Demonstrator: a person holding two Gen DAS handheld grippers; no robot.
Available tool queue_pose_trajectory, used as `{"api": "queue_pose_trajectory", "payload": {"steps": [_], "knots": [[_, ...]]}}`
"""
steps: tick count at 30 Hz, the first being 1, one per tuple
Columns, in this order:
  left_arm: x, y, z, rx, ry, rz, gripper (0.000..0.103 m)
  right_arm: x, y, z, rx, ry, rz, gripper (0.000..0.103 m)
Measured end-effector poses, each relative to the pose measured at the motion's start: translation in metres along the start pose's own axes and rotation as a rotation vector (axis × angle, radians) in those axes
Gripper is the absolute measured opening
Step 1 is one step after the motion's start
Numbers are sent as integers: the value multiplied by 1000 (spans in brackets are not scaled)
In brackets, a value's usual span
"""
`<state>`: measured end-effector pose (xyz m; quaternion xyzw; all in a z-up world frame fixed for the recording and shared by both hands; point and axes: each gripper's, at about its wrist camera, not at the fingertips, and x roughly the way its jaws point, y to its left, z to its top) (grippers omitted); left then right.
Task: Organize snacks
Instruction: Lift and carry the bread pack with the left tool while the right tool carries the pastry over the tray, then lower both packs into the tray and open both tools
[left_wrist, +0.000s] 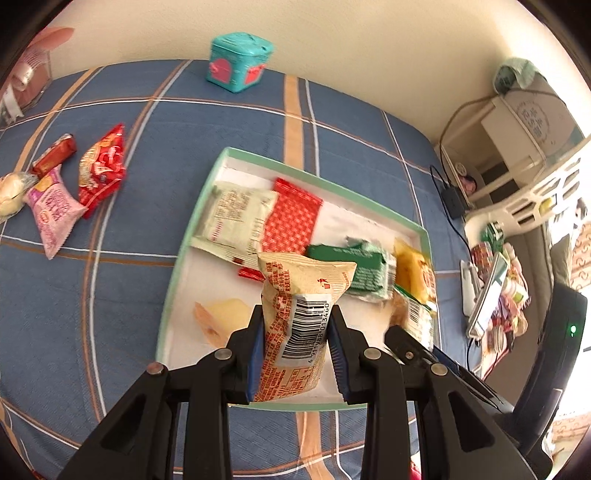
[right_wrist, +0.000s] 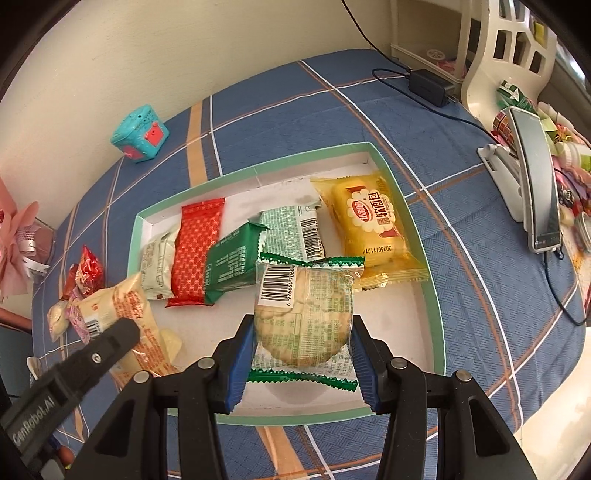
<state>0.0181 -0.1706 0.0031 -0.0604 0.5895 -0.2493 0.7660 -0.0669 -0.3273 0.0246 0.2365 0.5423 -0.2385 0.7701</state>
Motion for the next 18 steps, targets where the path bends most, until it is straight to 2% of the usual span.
{"api": "queue_pose_trajectory", "payload": {"steps": [8, 12, 18], "knots": [[26, -5, -5, 18, 60, 44, 33, 21, -1, -3, 1, 68, -14, 52], [36, -1, -8, 6, 92, 41, 33, 27, -1, -4, 1, 86, -19, 52], [38, 5, -8, -26, 97, 39, 33, 29, -2, -6, 2, 97, -22, 53]]}}
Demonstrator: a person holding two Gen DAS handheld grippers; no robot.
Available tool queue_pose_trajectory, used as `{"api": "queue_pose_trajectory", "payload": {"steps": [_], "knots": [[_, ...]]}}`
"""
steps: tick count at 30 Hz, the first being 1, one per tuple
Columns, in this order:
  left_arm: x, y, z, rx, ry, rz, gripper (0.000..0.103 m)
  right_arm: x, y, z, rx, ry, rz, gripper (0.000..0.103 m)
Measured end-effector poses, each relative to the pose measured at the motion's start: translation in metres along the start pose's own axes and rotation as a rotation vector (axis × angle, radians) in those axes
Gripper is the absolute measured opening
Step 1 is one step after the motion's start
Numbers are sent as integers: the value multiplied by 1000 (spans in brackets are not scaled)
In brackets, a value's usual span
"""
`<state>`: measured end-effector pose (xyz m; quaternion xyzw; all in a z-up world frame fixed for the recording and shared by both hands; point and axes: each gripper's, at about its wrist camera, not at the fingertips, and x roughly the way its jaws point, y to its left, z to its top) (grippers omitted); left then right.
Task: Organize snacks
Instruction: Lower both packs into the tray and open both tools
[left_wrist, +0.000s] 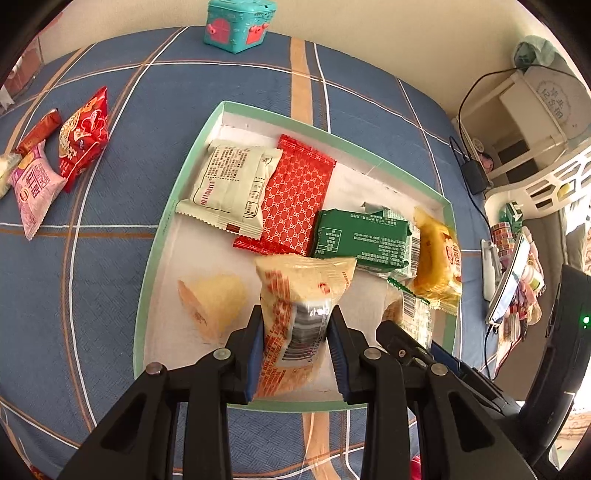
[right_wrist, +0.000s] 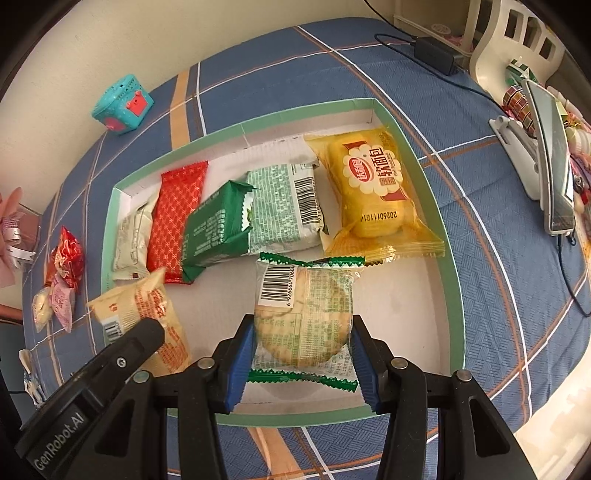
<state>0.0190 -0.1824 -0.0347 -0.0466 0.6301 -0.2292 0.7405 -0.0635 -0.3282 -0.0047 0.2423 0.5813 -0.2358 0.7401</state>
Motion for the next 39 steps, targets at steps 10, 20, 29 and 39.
{"api": "queue_pose_trajectory", "payload": {"steps": [10, 20, 29, 39], "knots": [[-5, 4, 2, -25, -2, -15, 42, 2, 3, 2, -7, 4, -7, 54], [-19, 7, 5, -26, -45, 11, 48, -6, 9, 3, -24, -26, -4, 59], [-42, 18, 11, -18, -128, 94, 58, -28, 14, 5, -41, -101, 2, 59], [-45, 34, 15, -26, -145, 185, 59, -23, 17, 6, -68, -95, -2, 60]]}}
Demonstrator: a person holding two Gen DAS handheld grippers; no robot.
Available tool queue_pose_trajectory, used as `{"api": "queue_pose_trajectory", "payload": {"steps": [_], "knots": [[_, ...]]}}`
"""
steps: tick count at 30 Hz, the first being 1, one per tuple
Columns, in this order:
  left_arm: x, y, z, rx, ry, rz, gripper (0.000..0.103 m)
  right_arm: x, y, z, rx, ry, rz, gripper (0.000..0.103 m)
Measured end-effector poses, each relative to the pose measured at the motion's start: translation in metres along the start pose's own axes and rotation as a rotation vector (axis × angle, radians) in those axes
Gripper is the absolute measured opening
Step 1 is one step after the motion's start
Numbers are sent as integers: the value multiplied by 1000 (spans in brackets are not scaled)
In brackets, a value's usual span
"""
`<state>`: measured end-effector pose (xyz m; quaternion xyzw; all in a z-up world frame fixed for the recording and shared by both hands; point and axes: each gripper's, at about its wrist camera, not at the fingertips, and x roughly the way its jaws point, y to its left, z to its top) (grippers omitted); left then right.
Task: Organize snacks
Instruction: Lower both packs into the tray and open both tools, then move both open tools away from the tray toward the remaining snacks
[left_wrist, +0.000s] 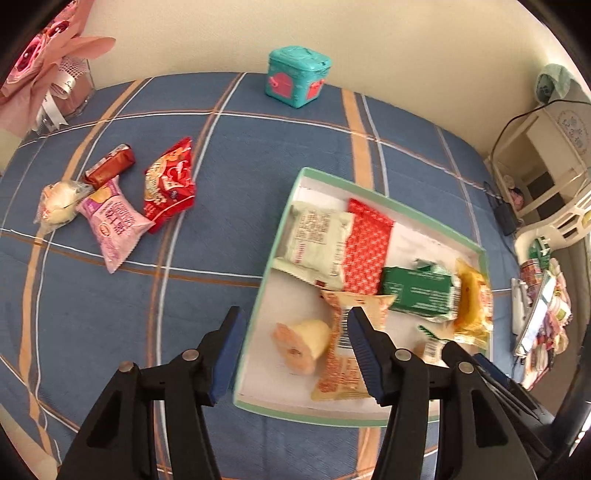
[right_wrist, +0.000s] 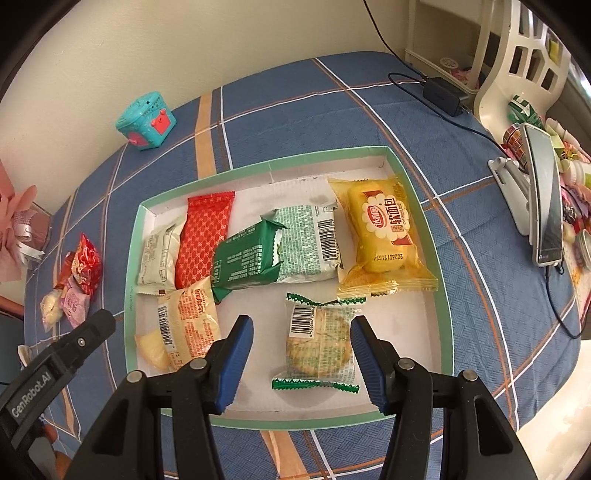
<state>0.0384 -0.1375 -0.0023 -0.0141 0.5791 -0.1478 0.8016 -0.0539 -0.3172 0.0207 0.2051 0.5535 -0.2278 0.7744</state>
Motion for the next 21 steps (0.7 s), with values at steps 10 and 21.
{"api": "queue_pose_trajectory", "payload": {"steps": [10, 21], "knots": [[21, 6, -4, 15, 42, 83, 81, 6, 5, -2, -64, -24, -12, 86], [18, 13, 0, 10, 1, 119, 85, 6, 8, -1, -81, -36, -13, 103]]}}
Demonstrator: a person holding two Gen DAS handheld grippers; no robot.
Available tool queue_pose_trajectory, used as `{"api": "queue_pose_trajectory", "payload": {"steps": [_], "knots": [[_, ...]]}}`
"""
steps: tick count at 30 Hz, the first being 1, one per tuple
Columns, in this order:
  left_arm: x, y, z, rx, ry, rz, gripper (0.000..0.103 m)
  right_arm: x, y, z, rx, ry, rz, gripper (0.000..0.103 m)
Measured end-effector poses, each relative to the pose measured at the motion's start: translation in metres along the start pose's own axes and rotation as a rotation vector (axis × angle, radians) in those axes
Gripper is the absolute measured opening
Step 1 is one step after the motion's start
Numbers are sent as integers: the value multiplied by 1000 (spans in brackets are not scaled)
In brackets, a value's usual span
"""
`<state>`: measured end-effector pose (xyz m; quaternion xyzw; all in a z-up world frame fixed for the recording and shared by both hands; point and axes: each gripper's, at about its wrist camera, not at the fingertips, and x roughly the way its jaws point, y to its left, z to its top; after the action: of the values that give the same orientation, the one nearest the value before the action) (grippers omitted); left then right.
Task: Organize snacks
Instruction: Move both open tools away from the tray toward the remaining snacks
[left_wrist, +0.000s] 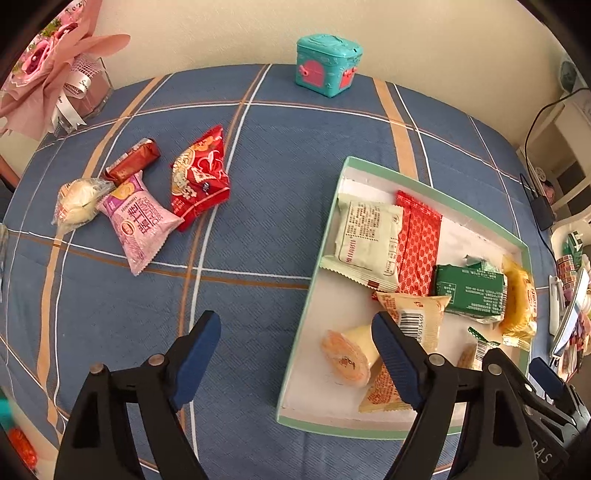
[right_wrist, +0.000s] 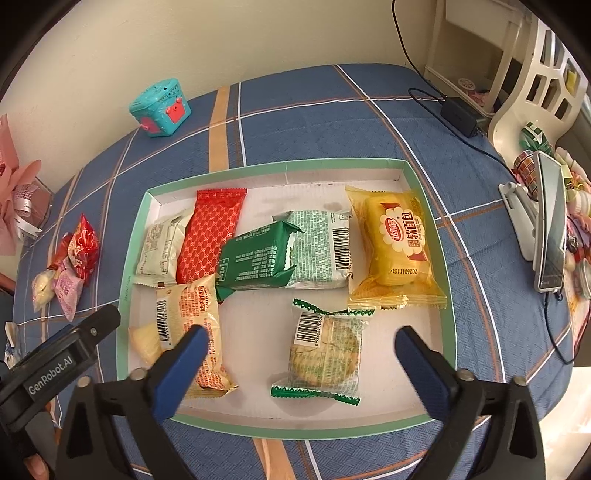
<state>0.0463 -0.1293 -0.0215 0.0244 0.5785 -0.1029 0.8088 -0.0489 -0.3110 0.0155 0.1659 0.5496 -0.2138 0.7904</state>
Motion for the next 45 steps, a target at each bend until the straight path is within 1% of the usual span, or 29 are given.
{"api": "queue_pose_trajectory", "payload": {"steps": [1, 4, 11, 17, 23, 27, 32, 37, 40, 45], "knots": [[-1, 1, 0, 1, -7, 6, 86, 0, 1, 0, -2, 0, 2, 103], [-4, 3, 2, 3, -29, 29, 95, 0, 3, -1, -9, -4, 10, 103], [-8, 12, 6, -15, -54, 24, 96, -1, 13, -2, -37, -28, 15, 103], [-9, 31, 11, -54, -59, 13, 96, -2, 26, -4, -61, -44, 30, 103], [-19, 63, 18, -103, -90, 57, 96, -5, 45, -5, -92, -63, 70, 103], [-27, 86, 22, -113, -103, 95, 96, -7, 61, -6, -105, -79, 99, 103], [-40, 118, 23, -166, -123, 115, 96, -9, 91, -8, -165, -94, 119, 103], [-41, 142, 25, -220, -129, 98, 96, -10, 116, -8, -193, -101, 126, 103], [-37, 153, 26, -234, -113, 95, 96, -8, 131, -6, -200, -105, 143, 103], [-35, 168, 30, -269, -111, 95, 96, -8, 161, -2, -236, -117, 185, 103]]}}
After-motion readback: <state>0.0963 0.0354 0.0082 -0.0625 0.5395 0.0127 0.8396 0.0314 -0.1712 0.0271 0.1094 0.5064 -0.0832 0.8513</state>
